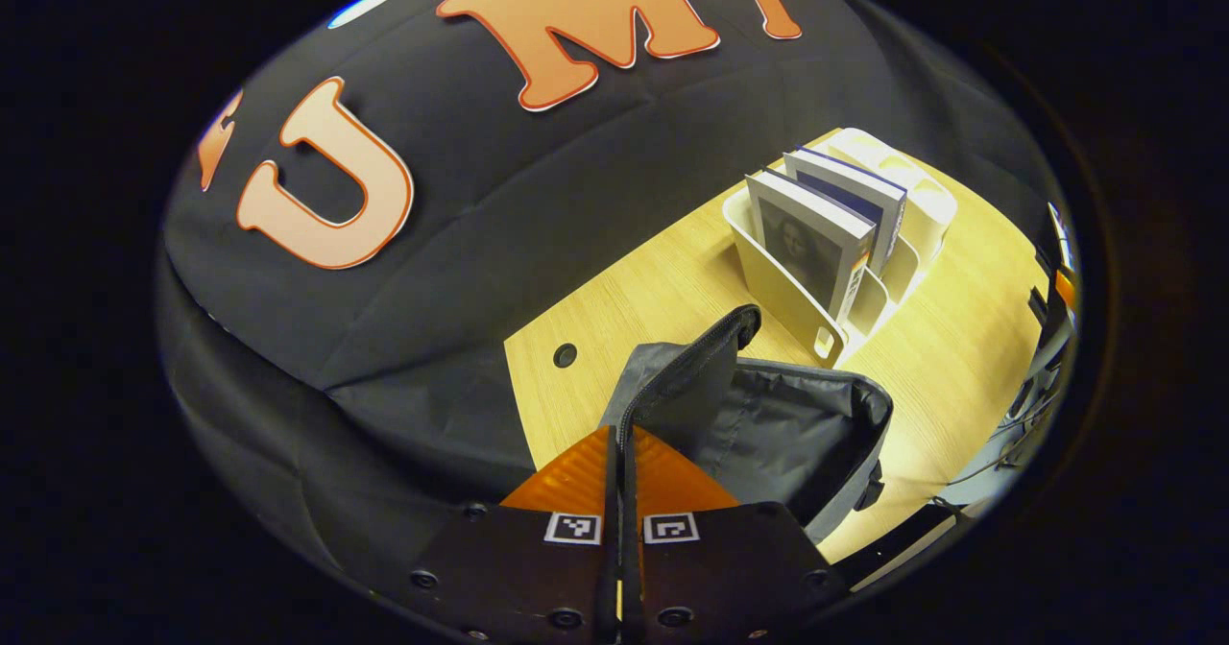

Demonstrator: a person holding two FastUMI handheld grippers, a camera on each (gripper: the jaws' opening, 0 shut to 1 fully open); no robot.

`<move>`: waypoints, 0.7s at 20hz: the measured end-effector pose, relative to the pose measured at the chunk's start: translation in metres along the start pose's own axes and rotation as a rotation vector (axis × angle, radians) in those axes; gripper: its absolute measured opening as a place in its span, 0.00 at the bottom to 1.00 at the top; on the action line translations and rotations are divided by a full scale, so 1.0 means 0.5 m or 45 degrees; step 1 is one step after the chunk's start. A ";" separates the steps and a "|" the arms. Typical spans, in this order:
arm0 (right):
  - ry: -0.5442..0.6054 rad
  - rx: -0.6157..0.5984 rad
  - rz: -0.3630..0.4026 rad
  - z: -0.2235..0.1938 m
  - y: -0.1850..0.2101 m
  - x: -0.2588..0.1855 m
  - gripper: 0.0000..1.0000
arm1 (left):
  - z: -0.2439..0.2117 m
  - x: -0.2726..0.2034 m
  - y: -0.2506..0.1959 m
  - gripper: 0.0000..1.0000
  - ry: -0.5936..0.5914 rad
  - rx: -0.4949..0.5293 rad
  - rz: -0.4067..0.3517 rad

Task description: Open the schoolbag, grab two books from the bookshelf and put them into the schoolbag.

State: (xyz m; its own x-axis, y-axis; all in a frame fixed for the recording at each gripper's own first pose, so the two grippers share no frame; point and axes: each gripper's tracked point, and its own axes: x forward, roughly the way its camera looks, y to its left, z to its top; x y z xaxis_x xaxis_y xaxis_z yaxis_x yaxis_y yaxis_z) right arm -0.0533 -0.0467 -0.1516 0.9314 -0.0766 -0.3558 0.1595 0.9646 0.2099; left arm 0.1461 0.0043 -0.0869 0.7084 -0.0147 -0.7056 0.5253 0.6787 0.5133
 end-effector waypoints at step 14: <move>0.007 0.021 -0.010 -0.004 -0.022 -0.009 0.98 | 0.003 -0.004 -0.019 0.01 0.000 -0.021 -0.014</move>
State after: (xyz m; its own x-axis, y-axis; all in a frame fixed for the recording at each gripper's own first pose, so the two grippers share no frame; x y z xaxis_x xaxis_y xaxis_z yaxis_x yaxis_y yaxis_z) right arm -0.0601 -0.0564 -0.1541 0.9283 -0.0824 -0.3625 0.1719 0.9598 0.2220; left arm 0.1402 -0.0033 -0.0897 0.7027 -0.0224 -0.7111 0.5254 0.6902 0.4975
